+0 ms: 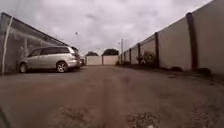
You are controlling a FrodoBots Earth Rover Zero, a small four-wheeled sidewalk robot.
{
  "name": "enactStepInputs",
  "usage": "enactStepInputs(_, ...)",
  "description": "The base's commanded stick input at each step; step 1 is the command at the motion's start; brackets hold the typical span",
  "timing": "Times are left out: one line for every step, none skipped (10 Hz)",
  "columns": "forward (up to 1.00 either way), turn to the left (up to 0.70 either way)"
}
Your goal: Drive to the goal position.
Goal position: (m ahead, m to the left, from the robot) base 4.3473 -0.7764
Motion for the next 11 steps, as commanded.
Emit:
enactStepInputs(0.6,0.0)
enactStepInputs(0.6,0.0)
enactStepInputs(0.6,0.0)
enactStepInputs(0.6,0.0)
enactStepInputs(0.6,0.0)
enactStepInputs(0.6,0.0)
enactStepInputs(0.6,0.04)
enactStepInputs(0.6,0.13)
enactStepInputs(0.6,0.02)
enactStepInputs(0.6,0.0)
enactStepInputs(0.6,0.0)
